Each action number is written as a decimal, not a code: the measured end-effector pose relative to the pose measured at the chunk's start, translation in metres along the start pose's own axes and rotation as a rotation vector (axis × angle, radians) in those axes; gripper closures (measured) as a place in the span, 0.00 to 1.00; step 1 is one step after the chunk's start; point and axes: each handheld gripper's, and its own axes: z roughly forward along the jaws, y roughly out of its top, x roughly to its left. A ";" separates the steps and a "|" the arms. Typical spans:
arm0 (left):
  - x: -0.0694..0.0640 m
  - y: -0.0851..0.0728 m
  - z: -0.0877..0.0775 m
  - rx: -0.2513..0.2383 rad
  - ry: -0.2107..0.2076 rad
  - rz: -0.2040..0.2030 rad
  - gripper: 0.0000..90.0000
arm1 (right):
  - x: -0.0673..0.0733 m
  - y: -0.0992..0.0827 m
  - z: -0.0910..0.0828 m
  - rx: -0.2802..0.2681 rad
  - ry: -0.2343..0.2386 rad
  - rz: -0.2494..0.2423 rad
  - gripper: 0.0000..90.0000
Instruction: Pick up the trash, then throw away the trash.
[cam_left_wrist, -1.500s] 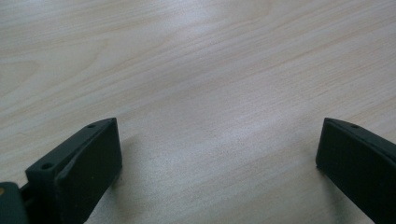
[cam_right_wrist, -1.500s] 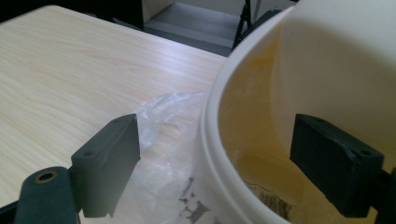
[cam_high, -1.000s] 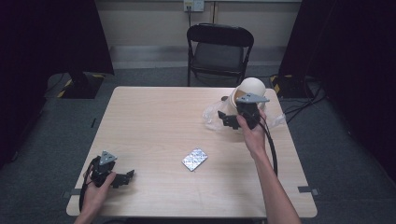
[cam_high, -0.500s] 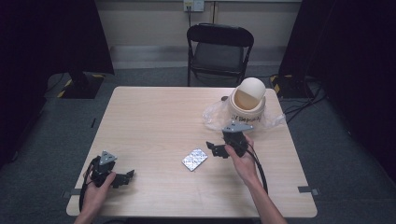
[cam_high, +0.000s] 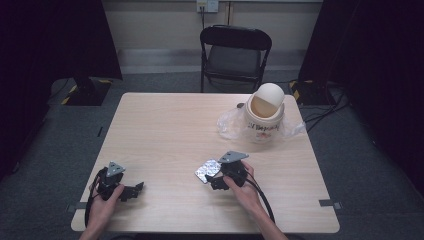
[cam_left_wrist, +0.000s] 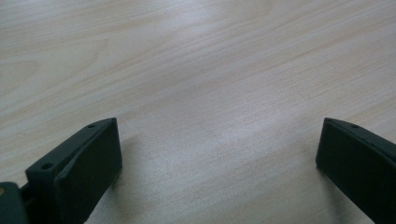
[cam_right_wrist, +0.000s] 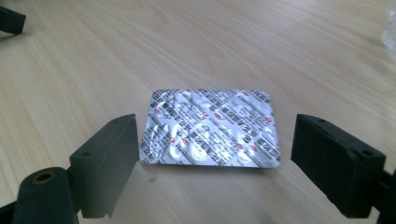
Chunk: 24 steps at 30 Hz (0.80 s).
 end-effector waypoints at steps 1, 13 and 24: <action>0.000 0.000 0.000 0.000 0.001 0.000 0.00 | 0.002 0.000 0.002 0.004 0.001 -0.008 0.16; 0.000 0.000 0.000 0.001 0.001 0.001 0.00 | 0.018 0.004 0.031 0.022 -0.059 -0.078 0.15; 0.000 0.000 0.000 0.002 0.001 0.003 0.00 | 0.010 -0.006 0.022 0.055 -0.139 -0.089 0.15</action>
